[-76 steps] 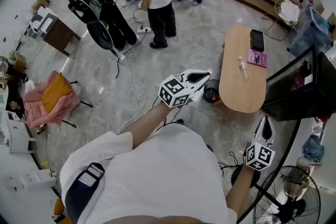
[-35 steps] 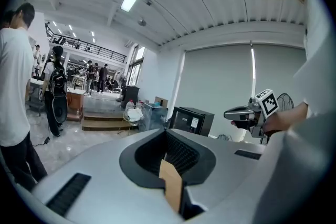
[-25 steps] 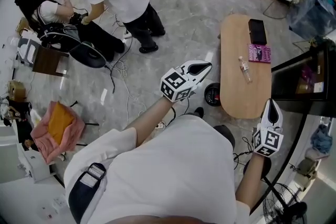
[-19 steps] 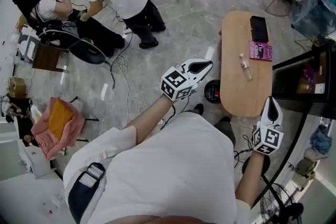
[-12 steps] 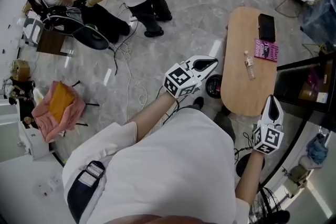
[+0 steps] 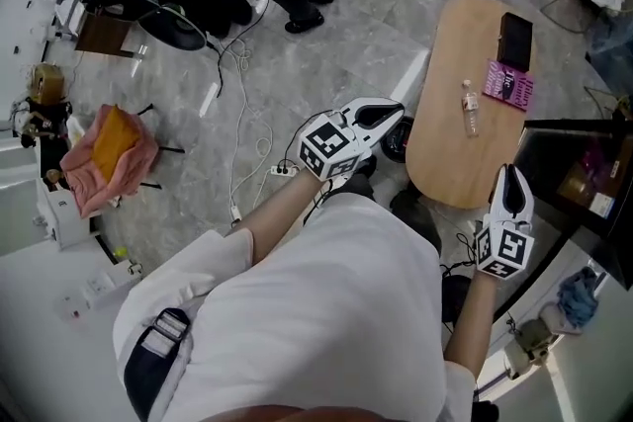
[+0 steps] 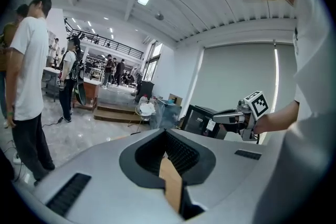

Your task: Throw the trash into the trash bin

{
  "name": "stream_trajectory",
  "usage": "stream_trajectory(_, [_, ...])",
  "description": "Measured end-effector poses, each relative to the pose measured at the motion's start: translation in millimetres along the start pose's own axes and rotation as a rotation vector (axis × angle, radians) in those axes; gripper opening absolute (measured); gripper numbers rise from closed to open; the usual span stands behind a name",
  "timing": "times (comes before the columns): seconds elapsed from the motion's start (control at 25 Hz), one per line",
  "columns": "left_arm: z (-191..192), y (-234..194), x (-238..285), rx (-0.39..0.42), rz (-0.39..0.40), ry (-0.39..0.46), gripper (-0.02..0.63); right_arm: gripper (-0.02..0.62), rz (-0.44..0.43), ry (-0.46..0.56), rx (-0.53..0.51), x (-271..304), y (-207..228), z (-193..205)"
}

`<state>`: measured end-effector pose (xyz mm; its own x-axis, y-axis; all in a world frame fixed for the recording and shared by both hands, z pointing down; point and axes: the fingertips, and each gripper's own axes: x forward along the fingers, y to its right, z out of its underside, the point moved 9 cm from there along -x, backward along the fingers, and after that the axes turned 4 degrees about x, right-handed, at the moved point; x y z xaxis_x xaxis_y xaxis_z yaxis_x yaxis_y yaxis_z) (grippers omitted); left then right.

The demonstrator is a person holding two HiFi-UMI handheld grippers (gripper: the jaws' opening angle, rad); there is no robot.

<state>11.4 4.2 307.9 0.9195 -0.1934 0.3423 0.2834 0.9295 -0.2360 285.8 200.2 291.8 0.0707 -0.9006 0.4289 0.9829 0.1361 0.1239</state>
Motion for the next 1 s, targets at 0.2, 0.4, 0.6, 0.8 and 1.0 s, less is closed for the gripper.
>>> stream_trajectory(0.2, [13.8,2.3,21.8,-0.027,-0.052,-0.018,0.006,0.237,-0.077,-0.053,0.004,32.6,28.0,14.6])
stream_trajectory(0.4, [31.2,2.2,40.7,-0.044,-0.100,-0.043,0.006,0.273,-0.119,-0.113,0.009,62.8,53.9,34.0])
stream_trajectory(0.6, [54.2,-5.2,58.1,-0.073,-0.139,-0.067,0.006,0.282,-0.159,-0.175,0.009,97.7,74.9,56.1])
stream_trajectory(0.8, [77.6,-8.8,75.4,-0.109,-0.156,-0.096,0.006,0.282,-0.189,-0.239,0.027,129.9,88.2,80.5])
stream_trajectory(1.0, [108.1,-14.2,95.2,-0.142,-0.161,-0.126,0.006,0.290,-0.208,-0.301,0.032,165.4,97.9,118.8])
